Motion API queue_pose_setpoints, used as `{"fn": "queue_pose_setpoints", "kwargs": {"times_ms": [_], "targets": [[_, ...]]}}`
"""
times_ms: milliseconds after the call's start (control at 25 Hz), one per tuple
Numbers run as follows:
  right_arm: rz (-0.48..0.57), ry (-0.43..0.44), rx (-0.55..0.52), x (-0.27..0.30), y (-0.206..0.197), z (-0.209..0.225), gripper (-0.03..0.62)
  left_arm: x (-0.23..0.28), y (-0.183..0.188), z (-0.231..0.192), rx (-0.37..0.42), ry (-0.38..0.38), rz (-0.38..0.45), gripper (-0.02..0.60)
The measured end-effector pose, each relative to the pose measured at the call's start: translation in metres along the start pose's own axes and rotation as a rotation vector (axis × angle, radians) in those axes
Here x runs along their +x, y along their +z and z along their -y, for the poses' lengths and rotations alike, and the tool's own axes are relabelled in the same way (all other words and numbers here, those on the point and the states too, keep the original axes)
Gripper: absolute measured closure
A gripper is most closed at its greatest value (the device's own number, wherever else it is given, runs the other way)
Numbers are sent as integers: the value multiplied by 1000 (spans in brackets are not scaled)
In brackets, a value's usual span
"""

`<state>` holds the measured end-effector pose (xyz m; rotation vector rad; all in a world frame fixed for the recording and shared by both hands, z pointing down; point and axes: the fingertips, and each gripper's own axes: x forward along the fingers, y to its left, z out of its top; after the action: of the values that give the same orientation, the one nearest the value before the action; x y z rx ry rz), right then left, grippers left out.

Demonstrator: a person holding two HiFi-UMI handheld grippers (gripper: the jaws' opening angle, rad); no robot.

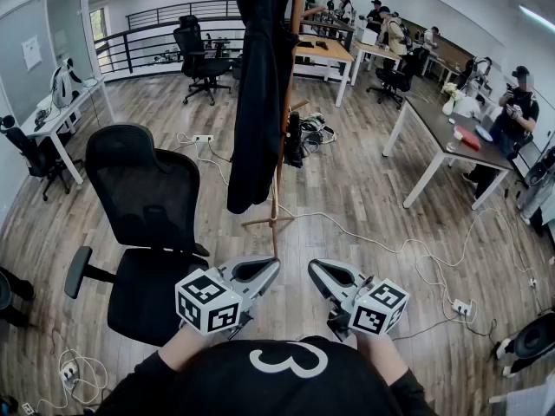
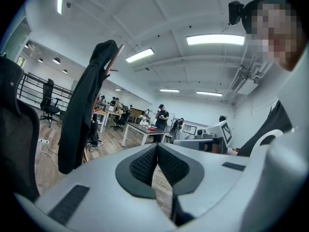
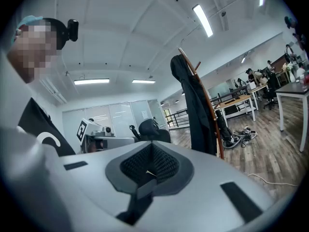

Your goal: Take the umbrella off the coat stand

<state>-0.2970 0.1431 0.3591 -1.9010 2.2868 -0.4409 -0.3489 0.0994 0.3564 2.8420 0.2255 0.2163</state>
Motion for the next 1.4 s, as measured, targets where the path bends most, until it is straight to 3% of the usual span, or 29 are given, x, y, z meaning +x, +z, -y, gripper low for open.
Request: {"fn": "queue_pose_setpoints", "kwargs": {"times_ms": [600,1080,1400], "targets": [[28,-24,51,-1,-2,30,568,33,-1,-15,-2,-11,-47,565],[-10,27,70,21,12,127,568,123,11,-57,-9,26,-72,565],[-49,75,114,37,26,206,568,191,18,-100,-55,85,-74,565]]}}
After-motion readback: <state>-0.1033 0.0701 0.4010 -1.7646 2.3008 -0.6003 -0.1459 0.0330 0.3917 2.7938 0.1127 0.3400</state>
